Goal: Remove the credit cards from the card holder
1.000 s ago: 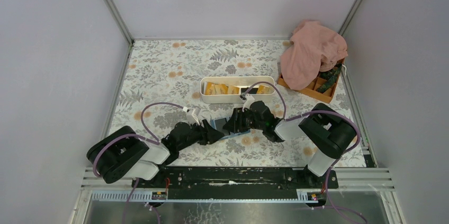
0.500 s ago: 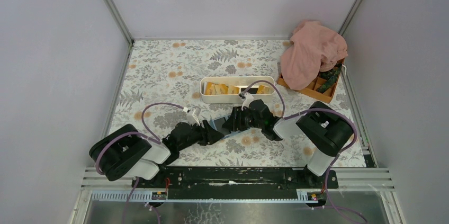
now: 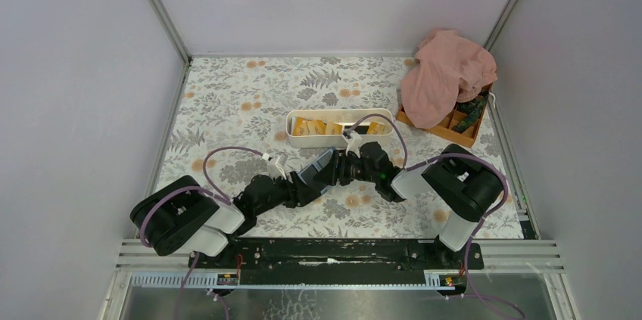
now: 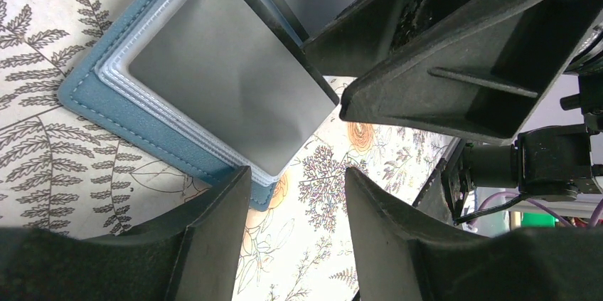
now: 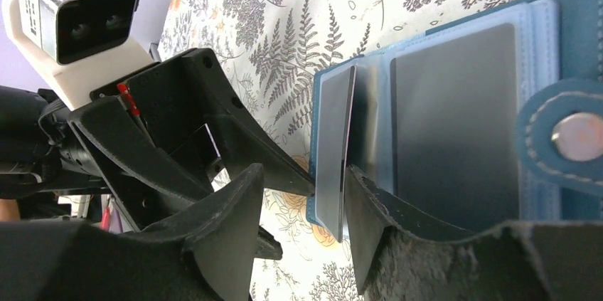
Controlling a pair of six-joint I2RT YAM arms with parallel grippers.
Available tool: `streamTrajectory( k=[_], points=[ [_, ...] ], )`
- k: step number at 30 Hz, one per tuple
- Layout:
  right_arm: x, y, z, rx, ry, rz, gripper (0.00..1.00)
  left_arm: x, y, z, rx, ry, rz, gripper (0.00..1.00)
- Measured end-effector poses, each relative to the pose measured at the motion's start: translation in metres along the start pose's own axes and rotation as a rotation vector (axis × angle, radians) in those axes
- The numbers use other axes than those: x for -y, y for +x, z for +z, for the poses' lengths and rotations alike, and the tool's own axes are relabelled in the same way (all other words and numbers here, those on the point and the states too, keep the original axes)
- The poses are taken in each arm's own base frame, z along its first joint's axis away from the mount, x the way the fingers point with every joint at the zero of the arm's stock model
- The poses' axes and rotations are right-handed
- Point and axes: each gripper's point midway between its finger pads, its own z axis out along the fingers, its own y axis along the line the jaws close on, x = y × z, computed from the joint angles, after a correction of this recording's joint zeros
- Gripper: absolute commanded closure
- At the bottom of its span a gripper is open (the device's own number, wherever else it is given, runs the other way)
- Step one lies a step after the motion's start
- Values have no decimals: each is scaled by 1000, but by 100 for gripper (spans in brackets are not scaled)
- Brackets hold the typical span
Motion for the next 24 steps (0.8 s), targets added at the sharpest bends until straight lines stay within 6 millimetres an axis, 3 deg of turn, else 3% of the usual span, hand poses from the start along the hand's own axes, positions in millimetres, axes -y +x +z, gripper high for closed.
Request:
streamTrajectory(
  k=[12, 24],
  points=[
    [10, 27, -8, -50, -14, 44, 49, -1, -2, 0, 4, 0, -3, 41],
    [10, 30, -4, -42, -44, 78, 56, -1, -2, 0, 4, 0, -5, 41]
  ],
)
